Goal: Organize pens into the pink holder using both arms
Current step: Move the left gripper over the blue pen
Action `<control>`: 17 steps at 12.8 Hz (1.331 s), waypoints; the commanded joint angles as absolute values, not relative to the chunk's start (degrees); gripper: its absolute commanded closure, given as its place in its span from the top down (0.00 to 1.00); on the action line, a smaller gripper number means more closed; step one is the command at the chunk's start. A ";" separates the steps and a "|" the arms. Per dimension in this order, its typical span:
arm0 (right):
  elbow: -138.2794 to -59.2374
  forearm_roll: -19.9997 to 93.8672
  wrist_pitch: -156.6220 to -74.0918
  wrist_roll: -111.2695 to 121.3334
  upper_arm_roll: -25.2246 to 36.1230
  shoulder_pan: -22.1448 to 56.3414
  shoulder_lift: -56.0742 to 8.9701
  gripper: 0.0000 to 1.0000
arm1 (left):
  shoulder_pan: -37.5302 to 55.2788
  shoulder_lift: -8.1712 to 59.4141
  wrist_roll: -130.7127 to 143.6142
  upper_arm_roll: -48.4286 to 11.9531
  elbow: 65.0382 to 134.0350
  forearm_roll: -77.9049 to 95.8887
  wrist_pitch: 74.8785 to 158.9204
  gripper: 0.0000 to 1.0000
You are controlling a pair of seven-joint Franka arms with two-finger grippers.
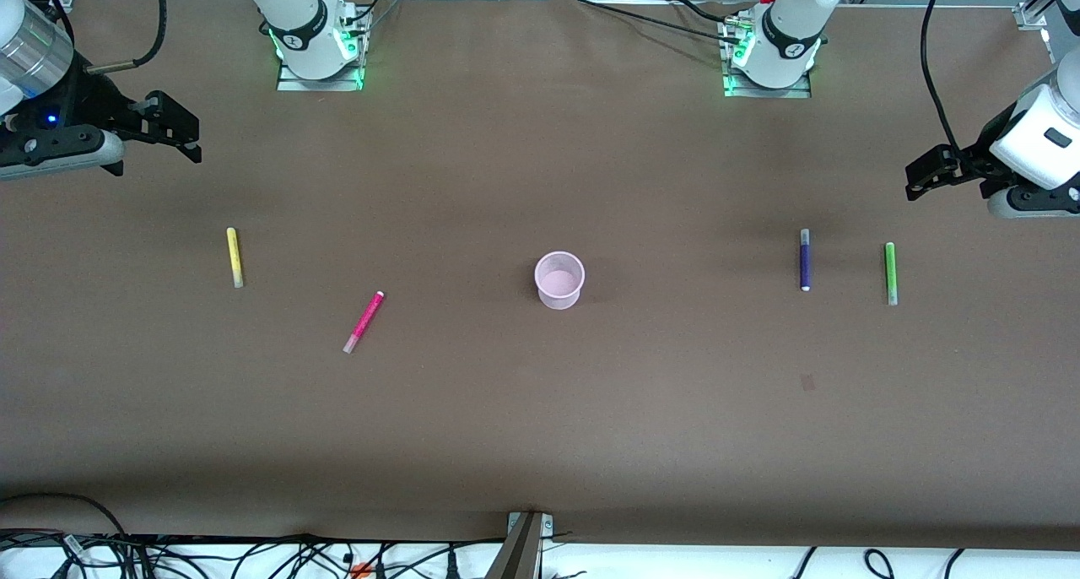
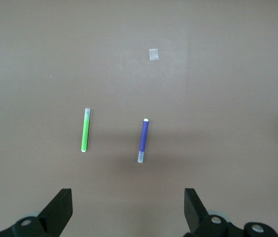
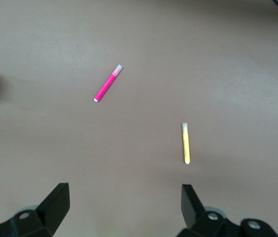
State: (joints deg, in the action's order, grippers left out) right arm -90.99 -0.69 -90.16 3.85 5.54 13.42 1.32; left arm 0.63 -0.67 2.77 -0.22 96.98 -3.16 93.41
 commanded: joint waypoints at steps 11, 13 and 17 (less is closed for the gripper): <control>-89.91 -0.44 -88.15 3.87 4.83 13.18 1.32 1.00 | 1.49 10.44 1.32 -1.67 94.66 -2.64 85.68 1.00; -89.91 -0.44 -88.15 3.87 4.83 13.18 1.32 1.00 | 1.41 13.43 1.32 -1.67 95.88 -2.64 89.54 1.00; -89.91 -0.44 -88.24 3.87 4.83 13.18 1.23 1.00 | 1.58 15.03 1.32 -1.76 106.14 -2.72 106.04 1.00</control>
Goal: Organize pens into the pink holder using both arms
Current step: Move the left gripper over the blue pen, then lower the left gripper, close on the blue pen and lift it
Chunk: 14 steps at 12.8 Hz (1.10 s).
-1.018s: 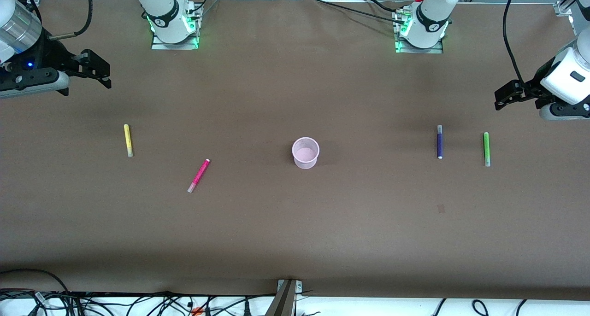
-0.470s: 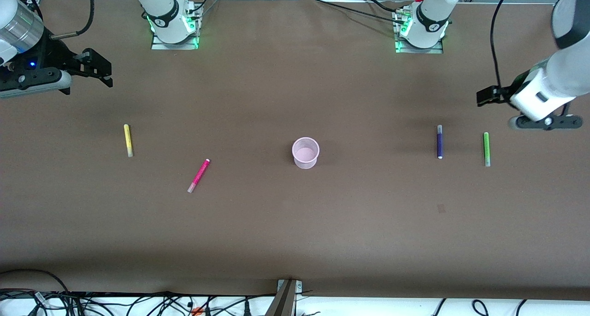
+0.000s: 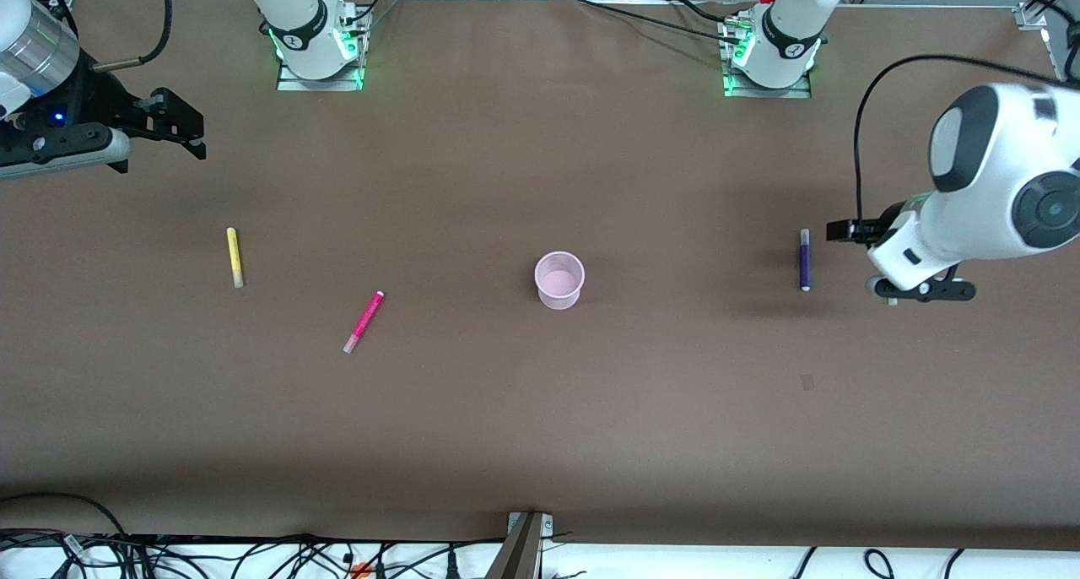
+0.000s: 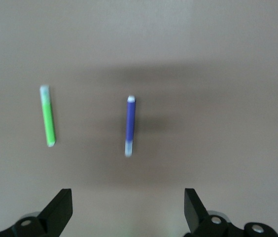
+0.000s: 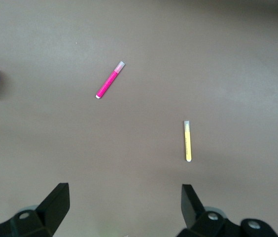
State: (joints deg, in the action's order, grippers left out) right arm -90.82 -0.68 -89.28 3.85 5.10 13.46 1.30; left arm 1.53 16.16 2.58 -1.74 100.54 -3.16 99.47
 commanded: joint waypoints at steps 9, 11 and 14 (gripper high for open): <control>-89.91 -0.35 -88.33 3.87 4.83 13.18 1.14 1.00 | 0.70 20.55 1.06 -1.67 122.17 -10.36 137.09 1.00; -89.91 -0.35 -88.33 3.87 4.83 13.18 1.14 1.00 | 0.53 23.37 1.05 -1.67 122.17 -14.74 140.43 1.00; -89.91 -0.35 -88.42 3.87 4.83 13.18 1.14 1.00 | -0.79 25.92 1.05 -1.76 122.17 -15.03 142.56 1.00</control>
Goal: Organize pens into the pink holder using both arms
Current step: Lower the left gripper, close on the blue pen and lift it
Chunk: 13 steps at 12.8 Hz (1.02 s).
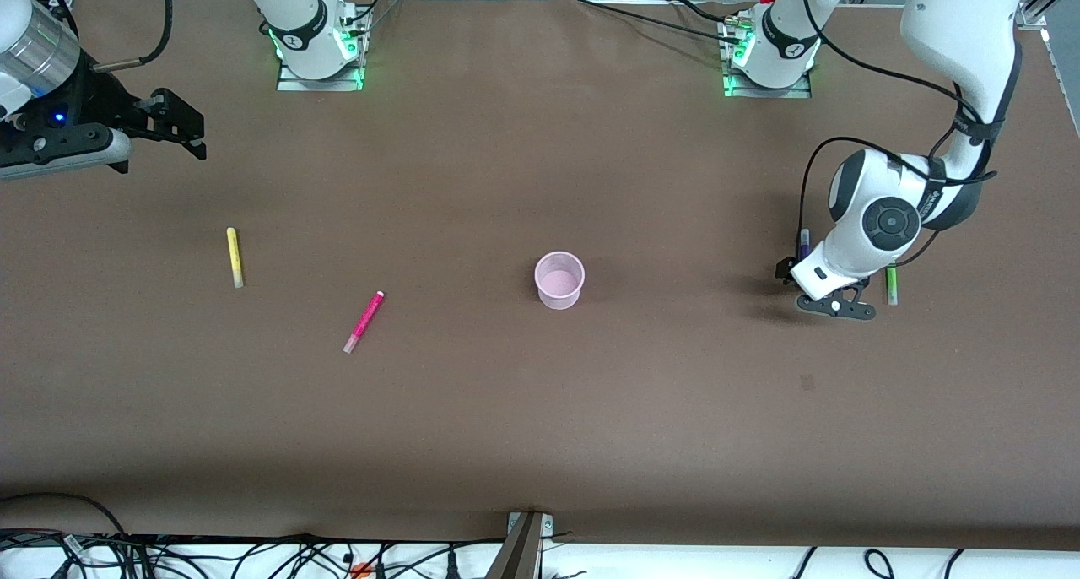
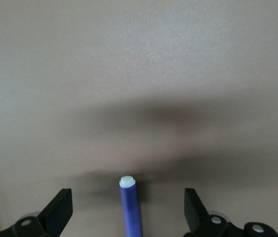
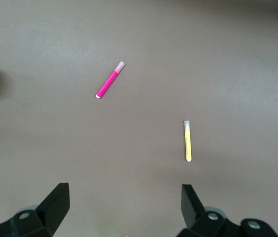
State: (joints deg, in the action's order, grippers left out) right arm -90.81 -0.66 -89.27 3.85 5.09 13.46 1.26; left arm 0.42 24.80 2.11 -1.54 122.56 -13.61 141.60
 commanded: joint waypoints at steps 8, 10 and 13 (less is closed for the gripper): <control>-89.91 -0.35 -88.33 3.87 4.83 13.18 1.14 1.00 | -1.23 26.98 1.67 -1.85 123.05 -14.94 142.29 0.49; -89.91 -0.35 -88.24 3.87 4.83 13.18 1.14 1.00 | -1.32 27.51 1.76 -1.85 123.05 -14.85 142.29 0.47; -89.91 -0.35 -88.07 3.78 5.18 13.18 1.14 1.00 | -1.23 27.25 1.50 -1.85 123.05 -14.94 142.29 0.14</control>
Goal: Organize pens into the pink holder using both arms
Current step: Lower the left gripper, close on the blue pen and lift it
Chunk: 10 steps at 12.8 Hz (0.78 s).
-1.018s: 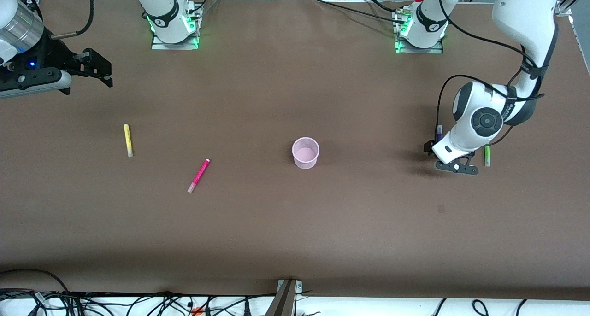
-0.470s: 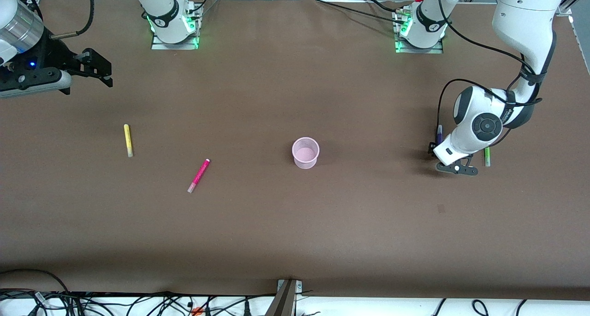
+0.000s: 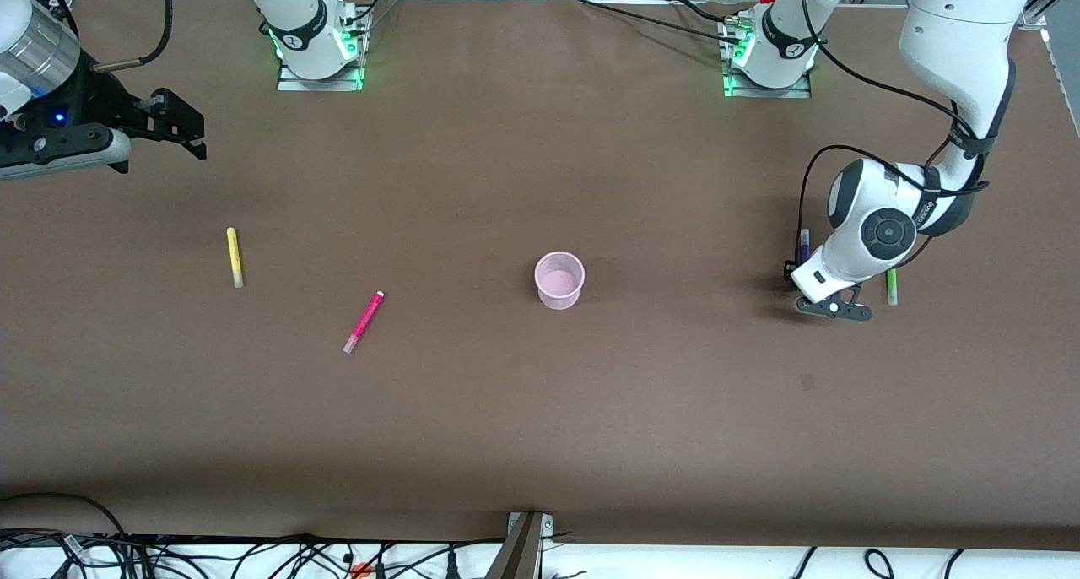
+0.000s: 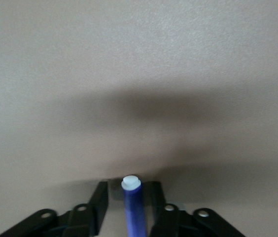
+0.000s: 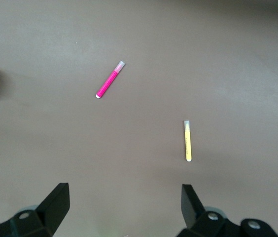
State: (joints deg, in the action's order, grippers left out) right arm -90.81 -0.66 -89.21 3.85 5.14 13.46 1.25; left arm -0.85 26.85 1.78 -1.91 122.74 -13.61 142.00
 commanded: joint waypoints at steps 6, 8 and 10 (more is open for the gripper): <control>-89.91 -0.35 -87.98 3.87 5.19 13.18 1.14 1.00 | -0.97 22.69 1.76 -2.54 122.26 -14.24 136.87 0.00; -89.91 -0.35 -88.07 3.87 5.19 13.18 1.14 1.00 | -0.97 20.40 1.93 -5.61 119.47 -13.97 128.98 0.00; -89.83 -0.44 -88.15 3.95 5.10 13.18 1.14 1.00 | -1.05 20.30 1.93 -8.34 115.77 -11.45 122.63 0.00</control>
